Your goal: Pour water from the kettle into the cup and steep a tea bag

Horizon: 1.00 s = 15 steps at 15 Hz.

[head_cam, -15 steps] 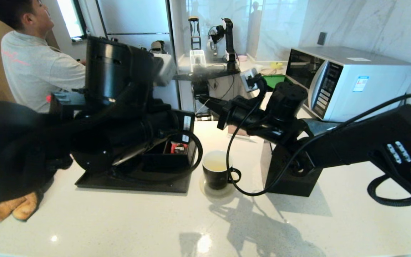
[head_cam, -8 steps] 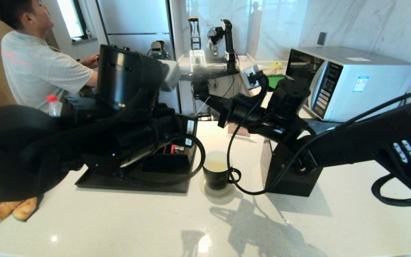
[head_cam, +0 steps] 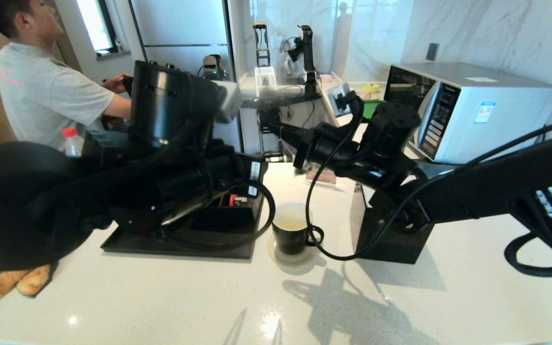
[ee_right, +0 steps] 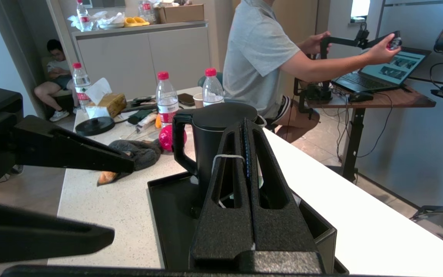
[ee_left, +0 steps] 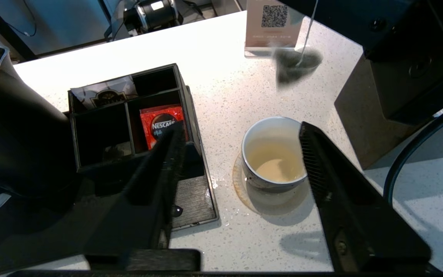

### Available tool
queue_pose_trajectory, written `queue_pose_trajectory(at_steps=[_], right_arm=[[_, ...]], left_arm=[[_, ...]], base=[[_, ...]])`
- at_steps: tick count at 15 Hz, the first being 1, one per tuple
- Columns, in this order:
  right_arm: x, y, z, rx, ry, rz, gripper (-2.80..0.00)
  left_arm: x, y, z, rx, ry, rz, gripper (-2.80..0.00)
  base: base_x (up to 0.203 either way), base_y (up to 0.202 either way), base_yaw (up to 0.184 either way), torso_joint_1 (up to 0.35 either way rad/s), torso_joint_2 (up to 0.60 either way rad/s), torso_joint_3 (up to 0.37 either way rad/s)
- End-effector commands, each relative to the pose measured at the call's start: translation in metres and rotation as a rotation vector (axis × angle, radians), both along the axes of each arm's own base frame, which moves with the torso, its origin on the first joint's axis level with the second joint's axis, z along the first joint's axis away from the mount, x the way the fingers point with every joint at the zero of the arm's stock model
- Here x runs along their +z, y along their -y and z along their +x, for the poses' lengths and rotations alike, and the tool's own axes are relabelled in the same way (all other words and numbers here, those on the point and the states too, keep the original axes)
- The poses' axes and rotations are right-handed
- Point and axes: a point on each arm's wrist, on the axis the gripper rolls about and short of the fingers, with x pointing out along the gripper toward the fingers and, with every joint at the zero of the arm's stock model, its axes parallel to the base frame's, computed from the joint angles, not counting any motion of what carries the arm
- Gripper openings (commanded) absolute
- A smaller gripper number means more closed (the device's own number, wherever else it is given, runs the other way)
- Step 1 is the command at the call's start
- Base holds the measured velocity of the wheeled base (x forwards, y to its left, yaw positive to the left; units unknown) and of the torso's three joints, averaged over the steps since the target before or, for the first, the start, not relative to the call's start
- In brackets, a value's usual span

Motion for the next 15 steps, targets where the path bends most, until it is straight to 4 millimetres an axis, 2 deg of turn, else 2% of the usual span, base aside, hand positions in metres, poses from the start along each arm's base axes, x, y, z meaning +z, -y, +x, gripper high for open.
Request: queue_pose_trajectory(at_steps=[1,4,9,10,15], right_arm=[[0.004,0.002,-0.002,0.001,0.007,0.004,-2.8],[0.009,0.009,0.0,-0.017,0.02,0.006,-2.8],[0.019,0.011,-0.006,-0.015,0.036,0.013,-2.8],[0.022,0.012,-0.007,-0.015,0.039,0.015,-2.8],[0.021,0.016,-0.007,-0.029,0.027,-0.005,-2.8]], left_arm=[[0.002,-0.002,-0.002,0.006,0.007,-0.004,0.0],[-0.004,-0.007,-0.006,0.03,-0.003,0.017,0.0],[-0.015,-0.034,-0.033,0.043,-0.029,0.046,0.0],[-0.019,-0.039,-0.038,0.052,-0.034,0.056,-2.8],[-0.031,-0.063,-0.057,0.083,-0.053,0.083,-2.8]], base=[[0.0,0.0,0.0,0.0,0.0,0.0],[0.0,0.0,0.0,0.0,0.0,0.0],[0.0,0.0,0.0,0.0,0.0,0.0],[0.0,0.0,0.0,0.0,0.0,0.0],[0.0,0.0,0.0,0.0,0.0,0.0]])
